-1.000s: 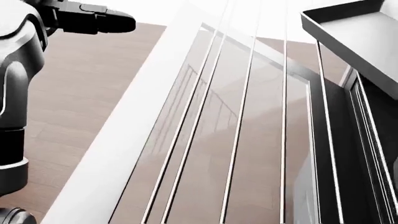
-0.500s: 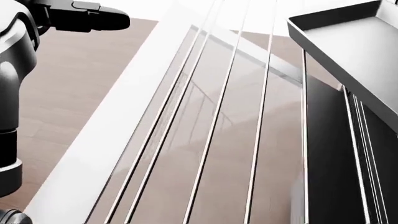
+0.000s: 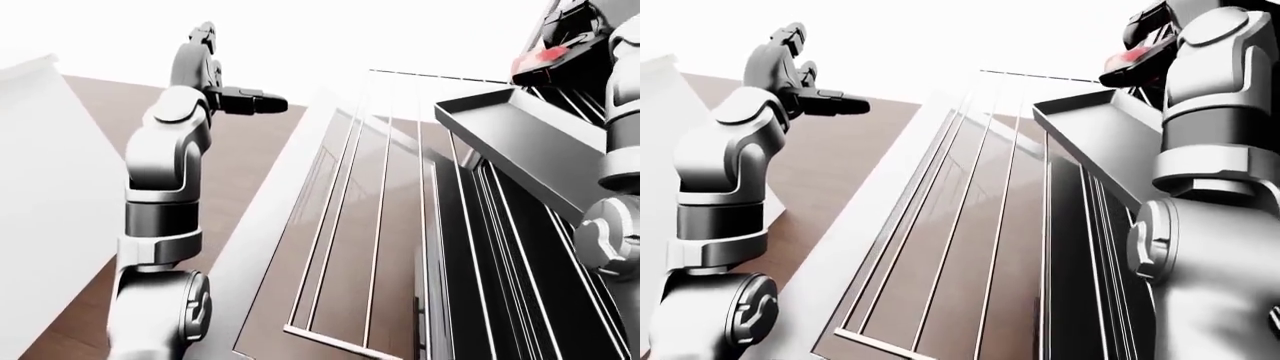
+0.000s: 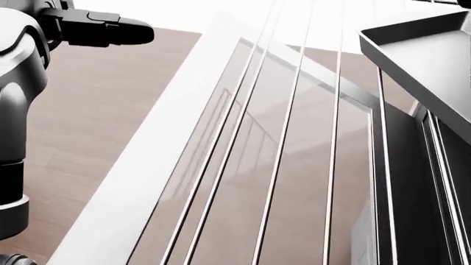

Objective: Place the steak on the top rack of the oven.

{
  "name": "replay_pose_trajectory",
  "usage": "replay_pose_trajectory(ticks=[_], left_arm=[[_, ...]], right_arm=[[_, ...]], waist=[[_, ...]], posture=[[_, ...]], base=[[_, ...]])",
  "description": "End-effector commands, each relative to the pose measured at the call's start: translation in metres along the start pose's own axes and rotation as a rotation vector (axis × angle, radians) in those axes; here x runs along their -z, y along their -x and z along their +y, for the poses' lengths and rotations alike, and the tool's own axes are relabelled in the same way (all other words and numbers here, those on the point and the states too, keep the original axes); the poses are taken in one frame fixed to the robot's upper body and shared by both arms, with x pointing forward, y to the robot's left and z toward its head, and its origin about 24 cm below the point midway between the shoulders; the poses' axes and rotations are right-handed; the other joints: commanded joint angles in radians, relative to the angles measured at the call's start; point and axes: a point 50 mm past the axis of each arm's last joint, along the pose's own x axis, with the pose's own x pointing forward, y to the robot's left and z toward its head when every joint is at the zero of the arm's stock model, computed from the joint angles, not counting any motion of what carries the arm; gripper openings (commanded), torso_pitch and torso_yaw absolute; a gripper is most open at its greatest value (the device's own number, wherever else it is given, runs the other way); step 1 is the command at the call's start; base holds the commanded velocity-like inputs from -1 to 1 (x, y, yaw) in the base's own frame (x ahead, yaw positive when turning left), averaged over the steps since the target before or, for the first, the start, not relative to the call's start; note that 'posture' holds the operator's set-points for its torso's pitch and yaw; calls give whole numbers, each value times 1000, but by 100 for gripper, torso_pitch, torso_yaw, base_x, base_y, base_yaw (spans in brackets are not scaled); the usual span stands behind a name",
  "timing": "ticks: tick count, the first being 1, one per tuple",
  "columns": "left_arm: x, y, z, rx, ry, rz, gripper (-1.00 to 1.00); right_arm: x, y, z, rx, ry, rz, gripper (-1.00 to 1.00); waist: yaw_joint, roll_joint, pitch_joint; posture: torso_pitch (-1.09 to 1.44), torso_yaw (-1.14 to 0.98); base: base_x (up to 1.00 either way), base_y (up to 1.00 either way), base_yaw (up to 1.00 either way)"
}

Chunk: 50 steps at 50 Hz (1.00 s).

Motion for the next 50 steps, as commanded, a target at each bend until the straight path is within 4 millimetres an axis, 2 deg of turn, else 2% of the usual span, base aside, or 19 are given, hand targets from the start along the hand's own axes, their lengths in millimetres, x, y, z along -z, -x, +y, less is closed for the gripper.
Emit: replay_pose_trajectory(ticks=[1, 11, 21, 50], left_arm=[[-24, 4, 3, -13, -2, -100, 100], [-16, 5, 5, -15, 1, -89, 100], [-15, 6, 5, -14, 2, -88, 100], [-13, 6, 5, -17, 2, -83, 100]], right_arm=[[-17, 8, -19, 81, -7, -87, -100], [-13, 2, -5, 92, 20, -86, -100], [-1, -4, 5, 98, 25, -56, -100], [18, -8, 19, 81, 33, -19, -100]], waist=[[0, -5, -33], [1, -5, -36], [2, -6, -39], [1, -6, -49]], posture=[[0, 0], [0, 0], [0, 0], [0, 0]], base=[[0, 0, 0], [0, 0, 0], [0, 0, 0], [0, 0, 0]])
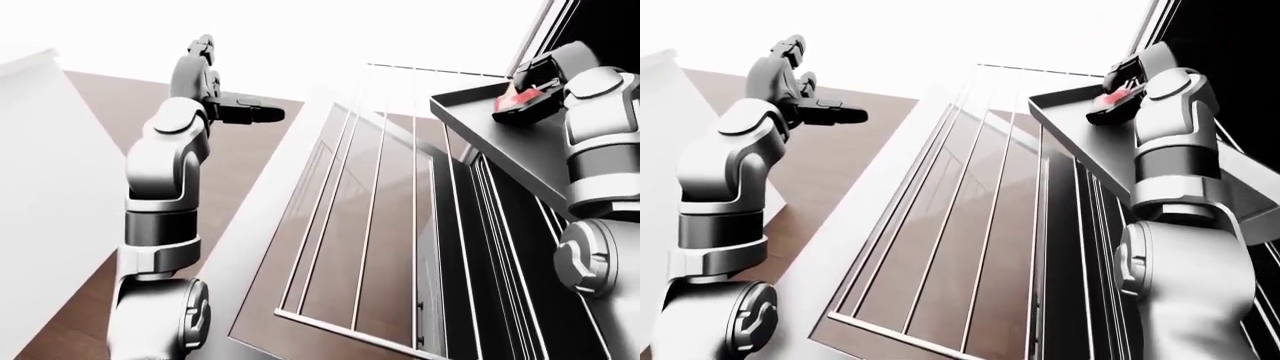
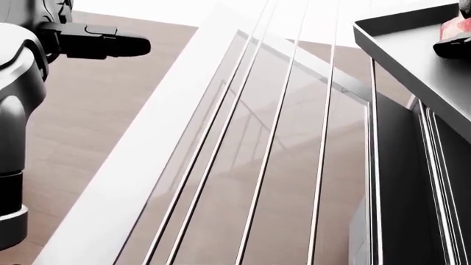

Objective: Place the steak on the top rack of the oven.

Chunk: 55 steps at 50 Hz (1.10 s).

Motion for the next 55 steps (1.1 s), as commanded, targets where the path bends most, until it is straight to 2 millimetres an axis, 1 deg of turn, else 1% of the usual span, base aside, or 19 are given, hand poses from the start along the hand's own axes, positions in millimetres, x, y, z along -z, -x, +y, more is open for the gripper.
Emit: replay_pose_trajectory(ticks=[1, 8, 10, 11, 13, 17, 19, 20, 21, 24, 25, 29, 31, 33, 34, 38, 47, 50, 55], left_arm=[[-26, 4, 2, -8, -2, -109, 100], [-25, 3, 2, -8, 1, -107, 100], [-24, 3, 1, -7, 2, -107, 100], [-24, 3, 1, -7, 1, -106, 100], [-24, 2, 1, -6, 1, -106, 100], [-22, 1, 0, -4, 0, -103, 100], [-22, 1, 0, -4, 0, -103, 100], [-22, 1, -1, -3, 0, -103, 100], [-22, 1, -1, -2, -1, -103, 100], [-22, 1, 0, -3, -1, -102, 100], [-22, 1, 0, -3, 0, -102, 100], [-22, 2, 0, -3, 0, -101, 100], [-23, 2, 0, -3, 1, -102, 100], [-23, 2, -1, -3, 1, -102, 100], [-23, 2, -1, -3, 1, -103, 100], [-23, 2, -1, -2, 1, -103, 100], [-35, -1, 6, -18, -11, -110, 100], [-40, -5, 8, -25, -20, -113, 100], [-54, -12, 10, -29, -41, -123, 100]], right_arm=[[-24, 8, -22, 80, -14, -100, -100], [-24, 8, -22, 77, -16, -98, -100], [-22, 8, -21, 73, -16, -96, -84], [-22, 8, -20, 73, -15, -95, -82], [-20, 8, -20, 71, -17, -92, -57], [-18, 7, -17, 67, -18, -89, -51], [-17, 7, -17, 66, -20, -87, -11], [-16, 7, -16, 65, -20, -86, -6], [-16, 7, -17, 66, -22, -85, 22], [-15, 7, -17, 67, -22, -83, 27], [-16, 7, -17, 66, -22, -83, 40], [-16, 7, -17, 62, -22, -82, 45], [-16, 7, -17, 61, -23, -81, 81], [-16, 8, -17, 59, -24, -80, 88], [-15, 8, -17, 59, -24, -80, 100], [-19, 9, -20, 59, -29, -85, 100], [-37, 16, -24, 23, -68, -124, 100], [-50, 23, -29, 13, -69, -155, 100], [-75, 34, -36, -48, -167, -191, 100]], waist=[[1, -6, -37], [0, -6, -37], [0, -7, -37], [0, -7, -37], [1, -8, -37], [1, -9, -37], [1, -9, -37], [1, -9, -37], [1, -10, -37], [1, -11, -36], [1, -11, -36], [1, -11, -36], [1, -11, -35], [2, -11, -35], [2, -12, -35], [2, -12, -35], [1, -10, -33], [2, -9, -32], [2, -6, -30]], posture=[[0, 0], [0, 0], [0, 0], [0, 0], [0, 0], [0, 0], [0, 0], [0, 0], [0, 0], [0, 0], [0, 0], [0, 0], [0, 0], [0, 0], [0, 0], [0, 0], [0, 0], [0, 0], [0, 0]], base=[[0, 0, 0], [0, 0, 0], [0, 0, 0], [0, 0, 0], [0, 0, 0], [0, 0, 0], [0, 0, 0], [0, 0, 0], [0, 0, 0], [0, 0, 0], [0, 0, 0], [0, 0, 0], [0, 0, 0], [0, 0, 0], [0, 0, 0], [0, 0, 0], [0, 0, 0], [0, 0, 0], [0, 0, 0]])
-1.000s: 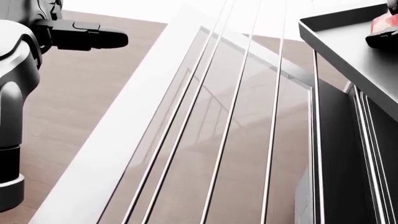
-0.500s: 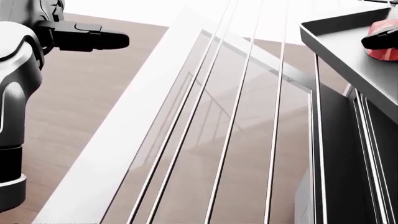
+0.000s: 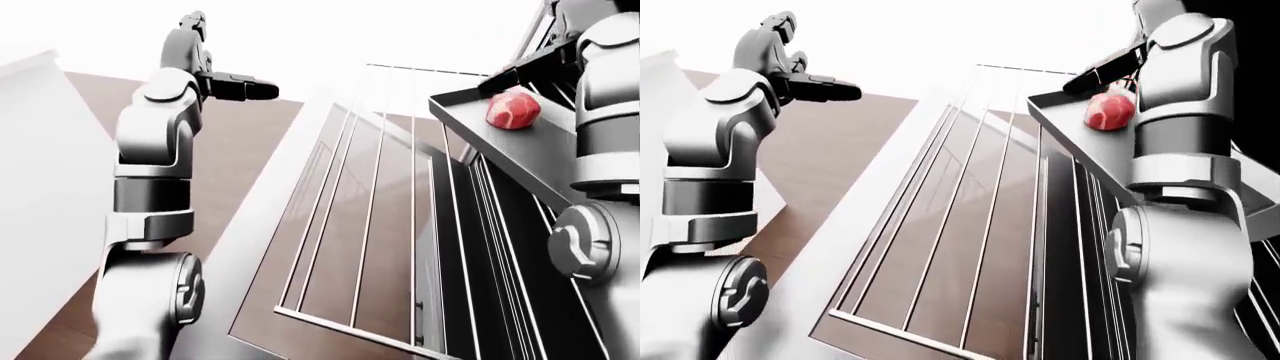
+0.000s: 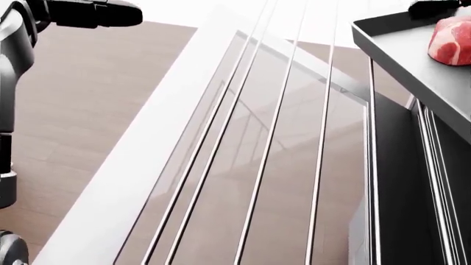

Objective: Place the steak on the top rack of the oven.

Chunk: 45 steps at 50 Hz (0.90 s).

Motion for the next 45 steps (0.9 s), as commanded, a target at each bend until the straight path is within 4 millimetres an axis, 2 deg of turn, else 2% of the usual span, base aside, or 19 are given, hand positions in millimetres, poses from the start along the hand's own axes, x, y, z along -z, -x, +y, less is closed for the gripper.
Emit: replay_pose_trajectory(ticks=[1, 4, 17, 23, 29, 31, 36, 45], left_arm=[[-32, 4, 4, -11, -9, -120, 100], [-40, 1, 7, -12, -16, -117, 100], [-70, -5, 12, -23, -1, -132, 100], [-81, -6, 12, -25, 14, -150, 100], [-89, -5, 14, -50, 11, -179, 100], [-95, -3, 16, -85, 7, -217, 100], [-101, -1, 22, -128, 16, -267, 100], [-102, 5, 24, -136, 31, -326, 100]], right_arm=[[-25, 11, -14, 17, -44, -79, 100], [-45, 17, -11, -34, -112, -104, 100], [-97, 37, 11, -127, -245, -223, 100], [-111, 41, 26, -150, -300, -280, 100], [-126, 54, 36, -195, -352, -383, 100], [-131, 58, 37, -173, -303, -422, 100], [-138, 61, 36, -174, -318, -451, 100], [-145, 68, 36, -136, -311, -527, 100]], waist=[[1, -4, -34], [0, -3, -33], [-2, 4, -25], [-3, 6, -24], [-3, 9, -23], [-4, 10, -22], [-7, 12, -20], [-9, 14, -18]], posture=[[0, 0], [0, 0], [0, 0], [0, 0], [0, 0], [0, 0], [0, 0], [0, 0]], base=[[0, 0, 0], [0, 0, 0], [0, 0, 0], [0, 0, 0], [0, 0, 0], [0, 0, 0], [0, 0, 0], [0, 0, 0]])
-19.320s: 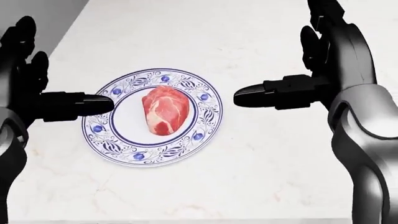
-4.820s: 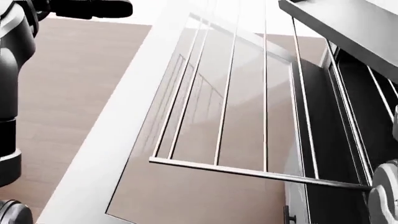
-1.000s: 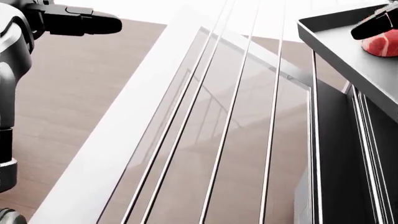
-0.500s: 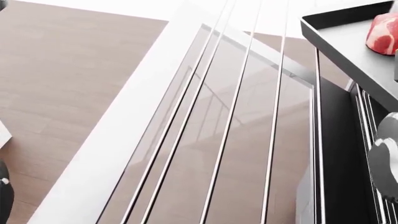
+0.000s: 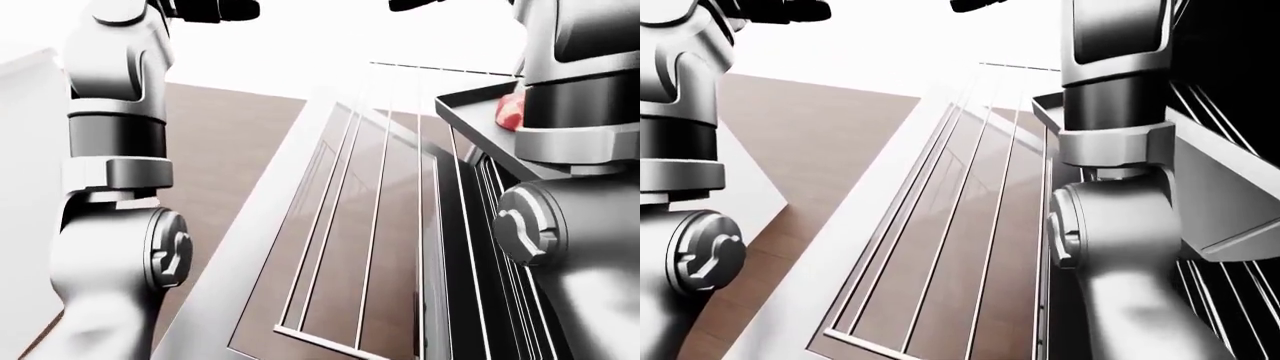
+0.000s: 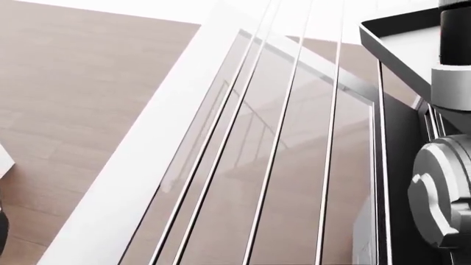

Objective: Place the steak on the top rack of the oven.

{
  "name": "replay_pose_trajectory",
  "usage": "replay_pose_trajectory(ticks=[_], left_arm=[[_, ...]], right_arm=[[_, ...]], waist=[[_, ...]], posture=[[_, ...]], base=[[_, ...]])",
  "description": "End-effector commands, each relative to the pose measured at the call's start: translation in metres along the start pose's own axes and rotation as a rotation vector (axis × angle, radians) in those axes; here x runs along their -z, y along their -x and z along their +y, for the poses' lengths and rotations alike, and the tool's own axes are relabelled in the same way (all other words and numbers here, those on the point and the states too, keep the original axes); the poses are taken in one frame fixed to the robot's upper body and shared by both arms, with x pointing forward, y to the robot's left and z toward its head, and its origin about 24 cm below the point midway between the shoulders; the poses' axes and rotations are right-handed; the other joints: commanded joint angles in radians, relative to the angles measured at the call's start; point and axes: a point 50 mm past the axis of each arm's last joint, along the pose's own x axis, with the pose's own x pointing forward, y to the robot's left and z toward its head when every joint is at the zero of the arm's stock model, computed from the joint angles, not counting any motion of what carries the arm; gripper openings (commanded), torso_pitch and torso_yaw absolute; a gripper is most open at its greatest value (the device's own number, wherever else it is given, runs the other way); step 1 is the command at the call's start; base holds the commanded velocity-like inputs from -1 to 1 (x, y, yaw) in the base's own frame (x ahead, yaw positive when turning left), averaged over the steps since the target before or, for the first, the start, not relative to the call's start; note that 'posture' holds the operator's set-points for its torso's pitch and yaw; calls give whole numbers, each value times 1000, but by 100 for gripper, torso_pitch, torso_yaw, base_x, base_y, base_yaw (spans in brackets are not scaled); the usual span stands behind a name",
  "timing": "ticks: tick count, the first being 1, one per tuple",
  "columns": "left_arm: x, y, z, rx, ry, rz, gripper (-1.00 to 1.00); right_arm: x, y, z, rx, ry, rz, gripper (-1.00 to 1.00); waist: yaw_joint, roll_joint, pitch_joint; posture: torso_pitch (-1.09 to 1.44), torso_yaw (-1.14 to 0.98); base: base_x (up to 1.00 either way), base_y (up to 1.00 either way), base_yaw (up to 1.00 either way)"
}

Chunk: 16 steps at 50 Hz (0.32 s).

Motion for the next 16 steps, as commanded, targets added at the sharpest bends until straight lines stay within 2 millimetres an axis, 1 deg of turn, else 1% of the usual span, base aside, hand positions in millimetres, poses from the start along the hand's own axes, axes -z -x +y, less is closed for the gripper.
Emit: replay_pose_trajectory(ticks=[1, 4, 8, 13, 16], left_arm=[[-27, 4, 3, -5, 16, -107, 100], [-29, 5, 5, -9, 19, -126, 100], [-31, 6, 4, -9, 37, -144, 100], [-35, 8, 4, -4, 41, -201, 100], [-36, 10, 5, -6, 41, -220, 100]], right_arm=[[-28, 7, -6, 37, 16, -126, 100], [-33, 7, -5, 43, 16, -157, 100], [-34, 6, -4, 44, -9, -180, 100], [-29, 8, -3, 56, -13, -205, 100], [-31, 8, -3, 70, -9, -236, 100]], waist=[[-1, 1, -35], [-2, 4, -34], [-3, 5, -32], [-2, 2, -31], [-2, 2, -31]], posture=[[0, 0], [0, 0], [0, 0], [0, 0], [0, 0]], base=[[0, 0, 0], [0, 0, 0], [0, 0, 0], [0, 0, 0], [0, 0, 0]])
